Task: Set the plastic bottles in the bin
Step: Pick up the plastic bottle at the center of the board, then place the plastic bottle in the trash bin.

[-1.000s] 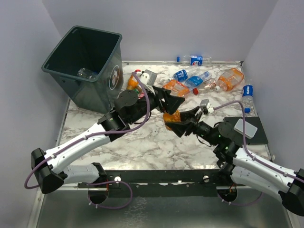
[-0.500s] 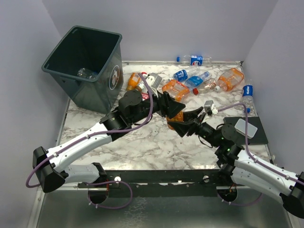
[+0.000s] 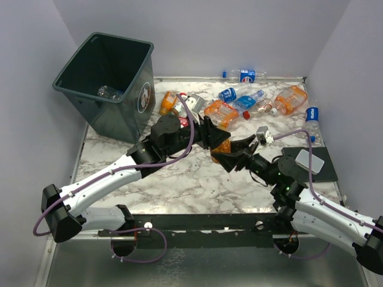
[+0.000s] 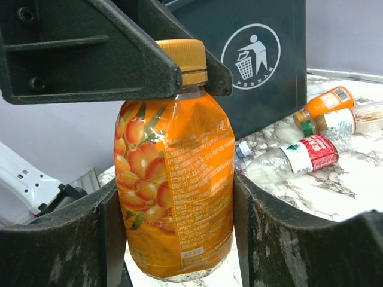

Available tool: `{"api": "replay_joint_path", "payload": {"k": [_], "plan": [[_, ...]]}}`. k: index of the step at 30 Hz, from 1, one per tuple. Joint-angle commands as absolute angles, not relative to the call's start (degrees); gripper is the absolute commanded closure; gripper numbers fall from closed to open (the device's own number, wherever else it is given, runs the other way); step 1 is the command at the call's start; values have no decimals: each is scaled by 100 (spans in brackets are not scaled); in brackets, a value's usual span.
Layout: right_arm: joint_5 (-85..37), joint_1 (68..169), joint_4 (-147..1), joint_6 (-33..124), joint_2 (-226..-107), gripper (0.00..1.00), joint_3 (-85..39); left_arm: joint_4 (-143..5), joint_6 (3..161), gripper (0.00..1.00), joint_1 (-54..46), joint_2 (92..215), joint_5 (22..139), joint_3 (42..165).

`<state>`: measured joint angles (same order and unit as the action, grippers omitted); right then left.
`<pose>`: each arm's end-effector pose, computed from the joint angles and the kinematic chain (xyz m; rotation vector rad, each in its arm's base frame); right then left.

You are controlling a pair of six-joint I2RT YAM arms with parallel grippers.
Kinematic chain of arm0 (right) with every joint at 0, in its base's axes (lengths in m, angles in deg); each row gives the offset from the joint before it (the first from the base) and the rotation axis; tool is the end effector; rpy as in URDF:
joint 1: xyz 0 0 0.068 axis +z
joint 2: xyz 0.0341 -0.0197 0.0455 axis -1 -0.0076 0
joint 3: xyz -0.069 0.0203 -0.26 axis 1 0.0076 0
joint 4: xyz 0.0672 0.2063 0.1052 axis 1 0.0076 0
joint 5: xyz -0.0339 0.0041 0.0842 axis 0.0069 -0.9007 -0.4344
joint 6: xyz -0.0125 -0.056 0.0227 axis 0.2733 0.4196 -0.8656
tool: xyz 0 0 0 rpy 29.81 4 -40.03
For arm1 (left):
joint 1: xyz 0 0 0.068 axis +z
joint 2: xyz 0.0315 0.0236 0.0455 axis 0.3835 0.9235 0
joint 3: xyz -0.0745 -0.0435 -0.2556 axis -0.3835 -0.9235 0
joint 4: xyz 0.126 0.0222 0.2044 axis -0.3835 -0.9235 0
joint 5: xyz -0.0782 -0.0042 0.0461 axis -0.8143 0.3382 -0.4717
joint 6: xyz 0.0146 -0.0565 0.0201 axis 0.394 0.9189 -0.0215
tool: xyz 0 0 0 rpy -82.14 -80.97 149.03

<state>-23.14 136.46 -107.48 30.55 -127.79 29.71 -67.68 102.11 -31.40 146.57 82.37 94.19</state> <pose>0.1148 0.1310 0.3004 -0.4162 1.3452 1.0873 0.1553 -0.2218 0.3909 0.4333 1.6959 -1.2150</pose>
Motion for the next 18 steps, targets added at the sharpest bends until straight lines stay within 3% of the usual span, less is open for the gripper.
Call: {"api": "replay_joint_path", "payload": {"k": [1, 4, 6, 11, 18], "plan": [[-2185, 13676, -10578, 3019, -12808, 66, 2898, -6908, 10214, 61, -3125, 14677, 8110, 9392], [-2162, 13676, -10221, 2955, -12879, 55, 2726, -6933, 10160, 80, -3124, 14676, 8136, 9401], [-2150, 13676, -9784, 2922, -12959, 36, 2487, -6955, 10104, 98, -3132, 14658, 8149, 9417], [-2132, 13676, -8700, 2829, -13093, 1, 1877, -7087, 9924, 100, -3124, 14522, 8489, 9456], [-2542, 13676, -7588, 2849, -12960, 0, 1196, -7609, 9258, 100, -3115, 14320, 9846, 9854]]}}
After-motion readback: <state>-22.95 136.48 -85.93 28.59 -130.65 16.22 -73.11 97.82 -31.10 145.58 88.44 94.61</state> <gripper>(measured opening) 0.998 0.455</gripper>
